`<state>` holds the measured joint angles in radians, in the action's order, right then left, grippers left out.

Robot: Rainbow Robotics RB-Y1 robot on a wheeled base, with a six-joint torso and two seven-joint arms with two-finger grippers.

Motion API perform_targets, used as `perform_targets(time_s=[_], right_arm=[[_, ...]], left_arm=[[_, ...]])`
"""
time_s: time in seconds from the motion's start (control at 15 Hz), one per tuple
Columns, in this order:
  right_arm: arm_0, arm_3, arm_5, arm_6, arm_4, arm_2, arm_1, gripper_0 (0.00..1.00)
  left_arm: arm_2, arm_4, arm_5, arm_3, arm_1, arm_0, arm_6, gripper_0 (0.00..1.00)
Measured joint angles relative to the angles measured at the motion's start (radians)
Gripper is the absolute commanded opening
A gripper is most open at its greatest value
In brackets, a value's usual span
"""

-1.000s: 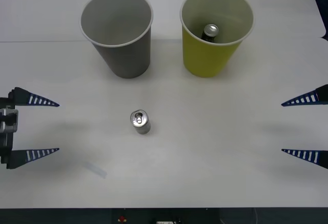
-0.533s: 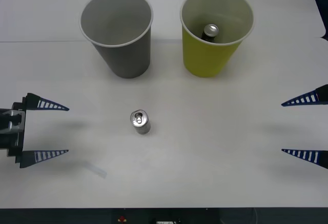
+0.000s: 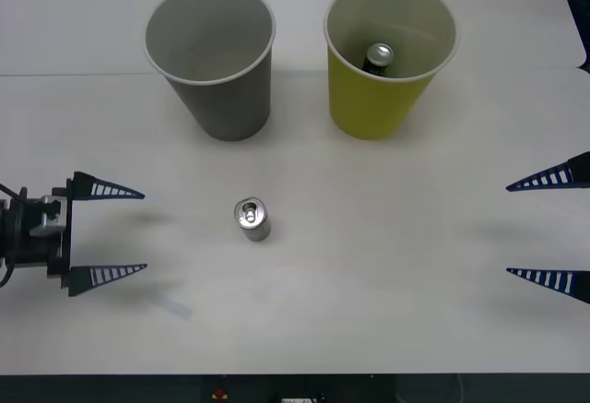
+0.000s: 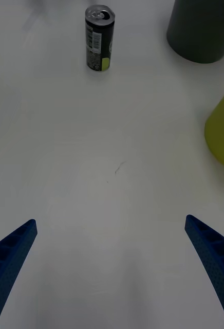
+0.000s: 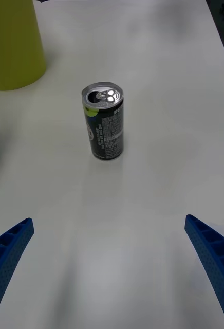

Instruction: Put the can into the green bin and the plastic bottle into the gray bin

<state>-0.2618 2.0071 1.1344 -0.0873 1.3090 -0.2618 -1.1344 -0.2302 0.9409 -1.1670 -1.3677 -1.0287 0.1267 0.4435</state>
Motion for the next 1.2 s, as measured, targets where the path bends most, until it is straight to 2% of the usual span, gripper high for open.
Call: perform_targets(time_s=[0.4, 0.6, 1.2], right_arm=[[0.000, 0.000, 0.000, 0.000, 0.000, 0.000, 0.000, 1.00], [0.000, 0.000, 0.000, 0.000, 0.000, 0.000, 0.000, 1.00], [0.000, 0.000, 0.000, 0.000, 0.000, 0.000, 0.000, 1.00]], left_arm=[[-0.072, -0.059, -0.033, 0.151, 0.101, 0.077, 0.022, 1.00], [-0.089, -0.061, -0.065, 0.235, 0.155, 0.132, 0.044, 1.00], [-0.168, -0.057, -0.064, 0.408, 0.309, 0.266, 0.108, 1.00]])
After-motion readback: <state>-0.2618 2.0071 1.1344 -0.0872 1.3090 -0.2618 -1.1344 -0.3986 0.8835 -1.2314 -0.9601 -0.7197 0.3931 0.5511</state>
